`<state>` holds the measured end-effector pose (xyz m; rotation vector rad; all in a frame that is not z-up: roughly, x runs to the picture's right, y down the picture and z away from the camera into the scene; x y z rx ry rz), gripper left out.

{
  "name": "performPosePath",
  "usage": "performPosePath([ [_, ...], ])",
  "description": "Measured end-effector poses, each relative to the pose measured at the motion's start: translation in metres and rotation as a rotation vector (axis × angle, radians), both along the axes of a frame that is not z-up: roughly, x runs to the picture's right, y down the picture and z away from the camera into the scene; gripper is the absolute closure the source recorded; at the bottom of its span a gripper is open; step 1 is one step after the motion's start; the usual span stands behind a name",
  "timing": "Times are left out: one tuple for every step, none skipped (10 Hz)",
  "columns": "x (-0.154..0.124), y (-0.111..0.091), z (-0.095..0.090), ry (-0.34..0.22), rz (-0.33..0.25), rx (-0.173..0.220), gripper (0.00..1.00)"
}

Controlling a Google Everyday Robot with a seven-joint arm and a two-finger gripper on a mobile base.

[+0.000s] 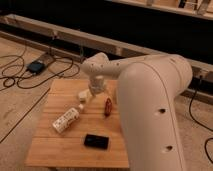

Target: Drag the pepper across the table

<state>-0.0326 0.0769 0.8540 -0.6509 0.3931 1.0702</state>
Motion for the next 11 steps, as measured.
performPosePath([
  [0.004,0.007,0.005,0.016,0.028,-0.002,0.20],
  [0.007,0.013,0.010,0.031,0.058,0.000,0.20],
  [0.010,0.019,0.014,0.048,0.084,0.002,0.20],
  [0.016,0.025,0.015,0.066,0.105,0.004,0.20],
  [0.019,0.029,0.015,0.079,0.119,0.005,0.20],
  [0.023,0.035,0.014,0.091,0.131,0.004,0.20],
  [0.025,0.043,0.013,0.102,0.139,0.002,0.20],
  [0.025,0.048,0.013,0.109,0.144,-0.003,0.20],
  [0.027,0.055,0.014,0.119,0.150,-0.006,0.20],
  [0.027,0.059,0.016,0.126,0.159,-0.010,0.20],
  [0.028,0.061,0.018,0.133,0.165,-0.009,0.20],
])
